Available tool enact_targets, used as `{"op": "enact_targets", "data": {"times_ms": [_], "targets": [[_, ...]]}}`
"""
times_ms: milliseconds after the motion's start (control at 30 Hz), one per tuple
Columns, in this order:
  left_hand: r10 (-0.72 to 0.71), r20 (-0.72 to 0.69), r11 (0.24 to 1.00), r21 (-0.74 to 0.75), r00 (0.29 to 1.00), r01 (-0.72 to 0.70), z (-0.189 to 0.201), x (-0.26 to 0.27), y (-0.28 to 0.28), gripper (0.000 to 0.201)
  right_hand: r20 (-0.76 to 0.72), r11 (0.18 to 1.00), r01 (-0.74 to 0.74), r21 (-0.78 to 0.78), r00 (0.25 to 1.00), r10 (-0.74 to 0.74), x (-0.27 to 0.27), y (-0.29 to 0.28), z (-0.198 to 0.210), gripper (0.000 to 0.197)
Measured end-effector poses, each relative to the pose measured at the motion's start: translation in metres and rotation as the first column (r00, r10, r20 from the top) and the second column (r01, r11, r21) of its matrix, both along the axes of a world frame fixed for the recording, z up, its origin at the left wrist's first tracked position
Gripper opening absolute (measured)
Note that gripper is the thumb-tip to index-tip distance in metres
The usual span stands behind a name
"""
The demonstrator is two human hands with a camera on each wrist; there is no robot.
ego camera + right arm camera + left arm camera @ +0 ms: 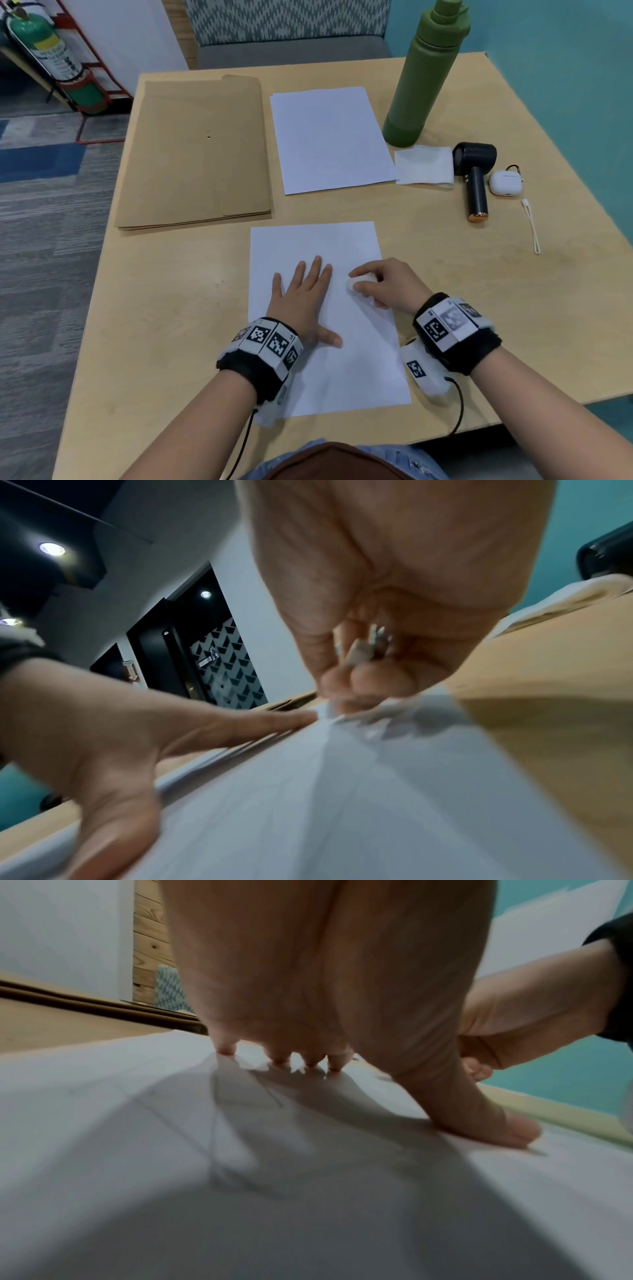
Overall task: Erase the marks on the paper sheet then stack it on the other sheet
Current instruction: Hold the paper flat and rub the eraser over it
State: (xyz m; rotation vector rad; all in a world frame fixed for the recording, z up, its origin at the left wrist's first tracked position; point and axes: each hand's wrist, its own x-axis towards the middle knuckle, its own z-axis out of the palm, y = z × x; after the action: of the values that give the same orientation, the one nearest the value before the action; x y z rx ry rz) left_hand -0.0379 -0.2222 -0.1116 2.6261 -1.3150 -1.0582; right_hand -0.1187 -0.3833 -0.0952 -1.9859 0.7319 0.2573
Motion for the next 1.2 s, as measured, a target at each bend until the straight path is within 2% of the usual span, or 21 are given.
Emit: {"op": "enact_targets", "data": {"times_ms": [67, 100, 167, 267, 433, 567, 633, 667, 767, 800, 933, 1000, 1033, 1133, 1167, 1200], "targets": [[-0.007, 0.013, 1.000, 0.002, 1.000, 0.007, -0.001, 0.001, -0.001, 0.126, 0.044, 0.991, 0.069, -0.111, 0.997, -0.065, 0.004, 0.008, -0.003, 0.025], [-0.009, 0.021, 1.000, 0.002, 1.000, 0.009, -0.002, 0.001, -0.002, 0.126, 0.047, 0.983, 0.059, -0.173, 0.998, -0.051, 0.005, 0.015, -0.005, 0.027], [-0.008, 0.029, 1.000, 0.001, 1.000, 0.008, -0.003, 0.001, -0.001, 0.127, 0.008, 0.974, -0.054, -0.219, 0.998, 0.057, 0.001, 0.033, -0.012, 0.030], [-0.009, 0.033, 1.000, 0.005, 0.999, 0.009, -0.003, 0.002, -0.001, 0.128, -0.056, 0.971, -0.171, -0.168, 0.985, 0.163, -0.004, 0.041, -0.013, 0.031], [-0.019, 0.041, 1.000, 0.023, 0.999, 0.019, -0.002, 0.002, -0.001, 0.128, 0.035, 0.975, 0.015, -0.223, 0.999, -0.007, 0.008, 0.021, -0.009, 0.028], [-0.029, 0.034, 0.999, 0.021, 0.999, 0.028, -0.002, 0.002, -0.001, 0.127, -0.059, 0.961, -0.216, -0.171, 0.976, 0.209, -0.009, 0.049, -0.016, 0.030], [-0.036, 0.037, 0.999, 0.029, 0.999, 0.035, -0.002, 0.002, 0.000, 0.126, -0.101, 0.951, -0.273, -0.145, 0.960, 0.261, -0.004, 0.042, -0.011, 0.028], [-0.040, 0.042, 0.999, 0.036, 0.998, 0.038, -0.002, 0.002, 0.000, 0.126, -0.099, 0.950, -0.265, -0.163, 0.963, 0.251, 0.003, 0.035, -0.008, 0.028], [-0.040, 0.055, 0.998, 0.054, 0.998, 0.037, -0.002, 0.002, -0.001, 0.127, -0.018, 0.973, -0.081, -0.216, 0.997, 0.079, 0.018, 0.022, -0.005, 0.028], [-0.037, 0.054, 0.998, 0.056, 0.998, 0.034, -0.002, 0.002, -0.002, 0.127, -0.010, 0.973, -0.067, -0.222, 0.998, 0.066, 0.015, 0.025, -0.006, 0.028], [-0.027, 0.033, 0.999, 0.030, 0.999, 0.026, -0.003, 0.001, -0.001, 0.129, -0.124, 0.965, -0.237, -0.108, 0.967, 0.224, -0.019, 0.049, -0.005, 0.029], [-0.027, 0.033, 0.999, 0.030, 0.999, 0.026, -0.003, 0.001, -0.002, 0.129, -0.138, 0.959, -0.266, -0.095, 0.958, 0.252, -0.014, 0.043, 0.000, 0.028], [-0.033, 0.035, 0.999, 0.038, 0.999, 0.031, -0.003, 0.002, -0.002, 0.129, -0.115, 0.964, -0.239, -0.116, 0.967, 0.226, -0.006, 0.036, 0.000, 0.027], [-0.042, 0.041, 0.998, 0.053, 0.998, 0.040, -0.003, 0.002, -0.003, 0.129, -0.005, 0.987, -0.017, -0.161, 1.000, 0.016, 0.013, 0.026, -0.004, 0.027], [-0.042, 0.040, 0.998, 0.052, 0.998, 0.040, -0.003, 0.002, -0.002, 0.129, 0.003, 0.985, 0.006, -0.171, 1.000, -0.005, 0.012, 0.029, -0.007, 0.027], [-0.042, 0.039, 0.998, 0.049, 0.998, 0.040, -0.003, 0.002, -0.002, 0.129, -0.009, 0.984, -0.032, -0.174, 0.999, 0.031, 0.005, 0.035, -0.009, 0.028]]}}
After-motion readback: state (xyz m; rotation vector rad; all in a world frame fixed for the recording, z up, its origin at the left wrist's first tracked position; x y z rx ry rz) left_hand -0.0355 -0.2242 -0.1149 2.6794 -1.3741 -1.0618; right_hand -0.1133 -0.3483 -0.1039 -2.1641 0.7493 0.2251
